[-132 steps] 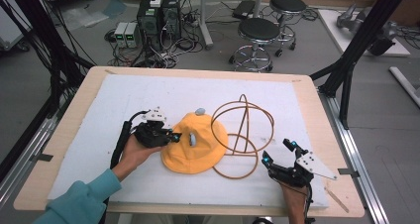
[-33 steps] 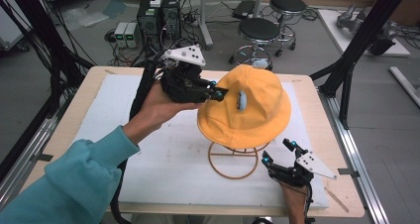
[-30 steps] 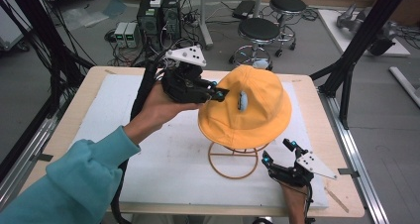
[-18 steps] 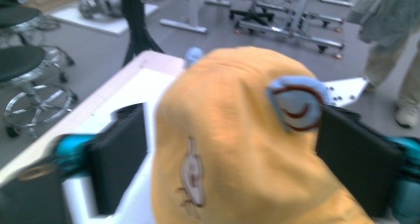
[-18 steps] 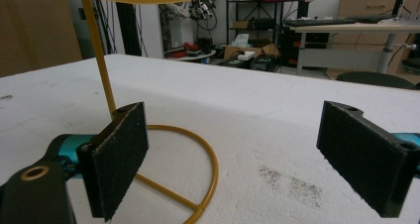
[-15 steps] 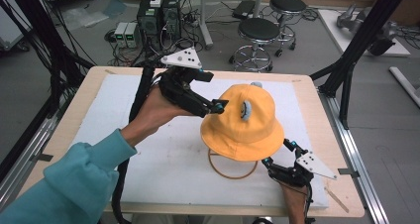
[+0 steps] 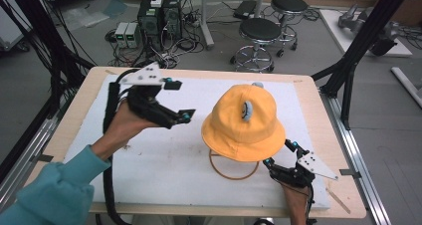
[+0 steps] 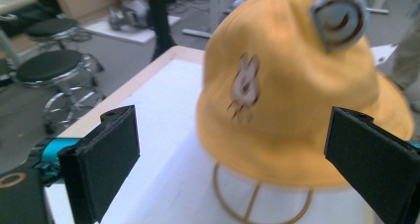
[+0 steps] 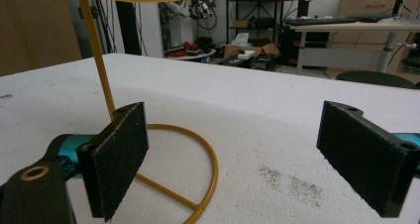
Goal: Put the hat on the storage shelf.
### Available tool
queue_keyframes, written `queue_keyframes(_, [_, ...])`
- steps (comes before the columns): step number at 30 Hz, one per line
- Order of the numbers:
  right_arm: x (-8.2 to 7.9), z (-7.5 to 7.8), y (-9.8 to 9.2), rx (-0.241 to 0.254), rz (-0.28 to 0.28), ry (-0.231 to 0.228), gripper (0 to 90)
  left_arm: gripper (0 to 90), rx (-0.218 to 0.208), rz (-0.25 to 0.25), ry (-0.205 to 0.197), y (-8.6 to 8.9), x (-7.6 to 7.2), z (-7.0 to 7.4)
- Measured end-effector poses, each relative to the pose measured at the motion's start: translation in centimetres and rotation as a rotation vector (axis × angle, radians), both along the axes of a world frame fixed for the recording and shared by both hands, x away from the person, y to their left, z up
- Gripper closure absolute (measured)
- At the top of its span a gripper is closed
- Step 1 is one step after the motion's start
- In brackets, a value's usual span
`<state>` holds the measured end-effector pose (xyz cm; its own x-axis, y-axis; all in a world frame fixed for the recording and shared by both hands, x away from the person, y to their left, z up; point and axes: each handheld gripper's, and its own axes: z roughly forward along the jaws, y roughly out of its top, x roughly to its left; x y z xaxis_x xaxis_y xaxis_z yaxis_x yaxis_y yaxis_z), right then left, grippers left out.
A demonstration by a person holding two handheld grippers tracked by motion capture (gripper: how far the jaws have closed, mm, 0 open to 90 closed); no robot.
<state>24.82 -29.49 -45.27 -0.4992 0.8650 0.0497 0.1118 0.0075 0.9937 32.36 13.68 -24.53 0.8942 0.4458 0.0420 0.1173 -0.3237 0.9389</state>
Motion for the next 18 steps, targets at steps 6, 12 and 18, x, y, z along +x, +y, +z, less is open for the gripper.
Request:
queue_keyframes(6, [0.0, 0.0, 0.0, 0.002, -0.002, 0.003, 11.4, 7.4, -0.098, 0.125, -0.043, 6.4, -0.9, -4.4])
queue_keyframes(12, [-0.1, 0.0, 0.1, -0.001, -0.004, 0.000, 11.4, 7.4, -0.126, 0.254, -0.117, 11.1, -2.1, -8.4])
queue_keyframes(18, [-0.1, 0.0, 0.0, -0.001, -0.007, -0.006, 11.4, 7.4, -0.108, 0.347, -0.163, 13.6, -4.0, -13.5])
